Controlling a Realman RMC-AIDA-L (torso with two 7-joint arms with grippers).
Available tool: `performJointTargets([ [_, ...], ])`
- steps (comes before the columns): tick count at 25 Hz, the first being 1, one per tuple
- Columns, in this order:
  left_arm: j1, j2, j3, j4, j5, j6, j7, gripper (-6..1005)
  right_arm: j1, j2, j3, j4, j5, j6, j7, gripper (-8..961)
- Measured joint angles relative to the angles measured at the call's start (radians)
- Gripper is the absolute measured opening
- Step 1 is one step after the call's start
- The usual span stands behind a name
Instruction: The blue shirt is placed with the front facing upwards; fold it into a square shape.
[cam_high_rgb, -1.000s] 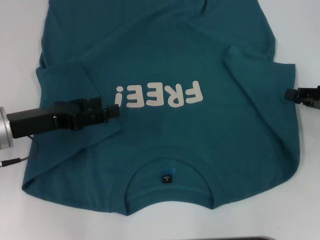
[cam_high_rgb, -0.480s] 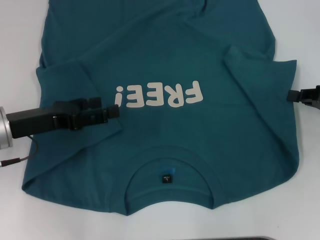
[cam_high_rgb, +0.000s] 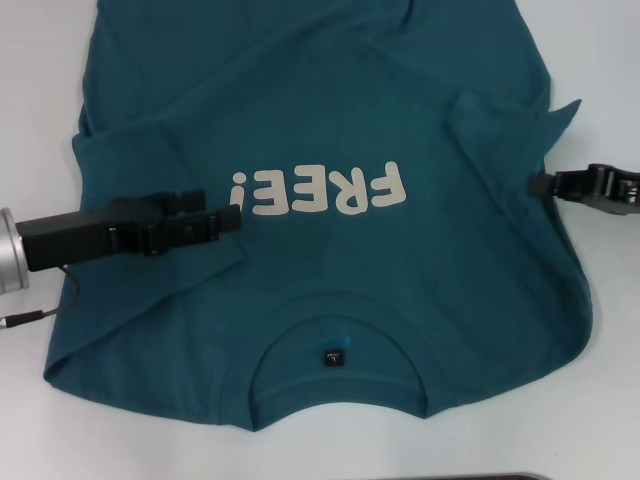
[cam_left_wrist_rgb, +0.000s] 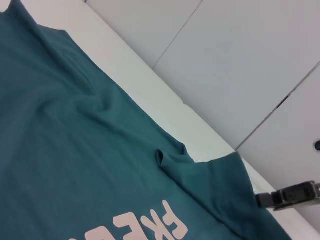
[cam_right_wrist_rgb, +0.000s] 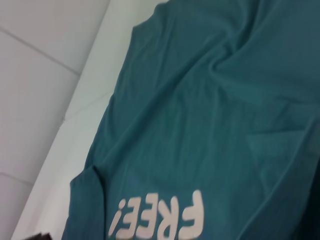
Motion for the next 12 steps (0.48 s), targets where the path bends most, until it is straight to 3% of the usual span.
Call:
performJointTargets([
  [12,-0.001,0.000,0.000,0.000,0.000,-0.005,0.000,888,0.015,-0.006,-0.095,-0.010,-0.002,0.062,0.005,87],
])
